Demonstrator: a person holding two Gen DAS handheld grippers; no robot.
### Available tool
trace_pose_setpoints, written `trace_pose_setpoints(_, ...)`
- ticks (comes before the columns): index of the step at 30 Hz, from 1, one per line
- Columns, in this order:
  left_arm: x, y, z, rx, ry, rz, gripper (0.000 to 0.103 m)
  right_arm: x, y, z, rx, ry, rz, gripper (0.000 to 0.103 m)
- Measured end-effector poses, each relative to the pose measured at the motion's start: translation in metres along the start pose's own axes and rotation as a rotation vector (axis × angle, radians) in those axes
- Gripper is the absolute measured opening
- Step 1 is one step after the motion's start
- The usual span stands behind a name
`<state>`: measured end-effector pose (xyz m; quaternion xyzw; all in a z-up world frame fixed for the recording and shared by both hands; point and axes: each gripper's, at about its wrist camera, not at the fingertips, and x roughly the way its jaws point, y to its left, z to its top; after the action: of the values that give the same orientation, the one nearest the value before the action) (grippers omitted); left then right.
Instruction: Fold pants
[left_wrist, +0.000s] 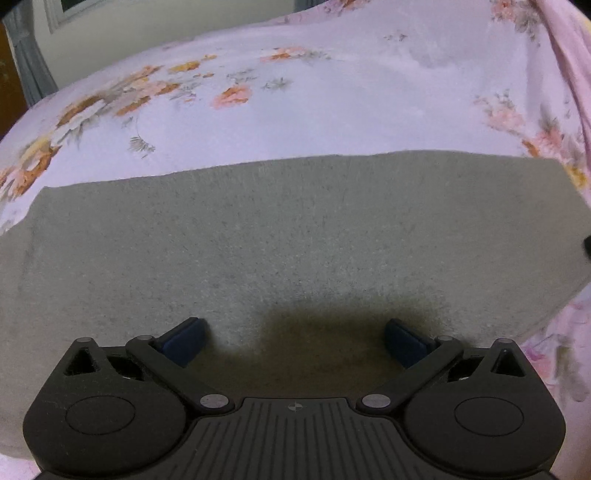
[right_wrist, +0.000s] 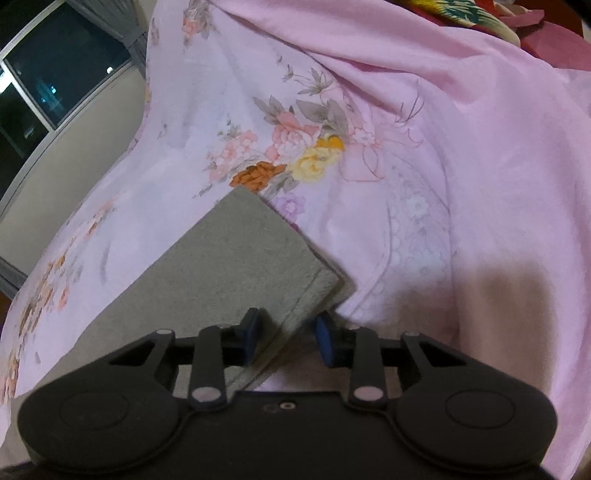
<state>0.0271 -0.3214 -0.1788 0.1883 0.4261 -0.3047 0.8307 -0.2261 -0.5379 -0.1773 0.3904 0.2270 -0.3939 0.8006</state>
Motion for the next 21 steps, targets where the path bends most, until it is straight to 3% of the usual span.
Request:
trace_pose_setpoints(2, 0.001, 0.000, 0.000, -0.007, 0.001, 0.003, 0.103, 0.002, -0.002, 0.001, 0.041, -0.002, 0.039, 0.053)
trace_pose_setpoints(5, 0.002, -0.003, 0.000, 0.001, 0.000, 0.006, 0.103, 0.007, 0.005, -0.001, -0.014, -0.013, -0.011, 0.035)
trace_pose_setpoints(8, 0.002, -0.003, -0.001, 0.004, 0.000, 0.004, 0.103, 0.003, 0.000, 0.001, 0.036, -0.027, 0.010, 0.019)
trace_pose_setpoints(11, 0.001, 0.001, 0.002, -0.001, 0.005, -0.002, 0.103, -0.004, 0.009, 0.001, -0.032, -0.046, -0.007, 0.018)
trace_pose_setpoints(14, -0.008, 0.011, 0.004, -0.024, 0.000, -0.018, 0.102, -0.011, 0.012, 0.004, -0.012, -0.054, -0.005, 0.017)
trace_pose_setpoints(17, -0.022, 0.036, 0.002, -0.054, -0.032, -0.002, 0.091, -0.025, 0.034, 0.006, -0.090, -0.096, 0.008, 0.017)
trace_pose_setpoints(21, -0.034, 0.081, -0.006, -0.103, -0.046, 0.030, 0.091, -0.045, 0.080, 0.006, -0.179, -0.136, 0.096, 0.017)
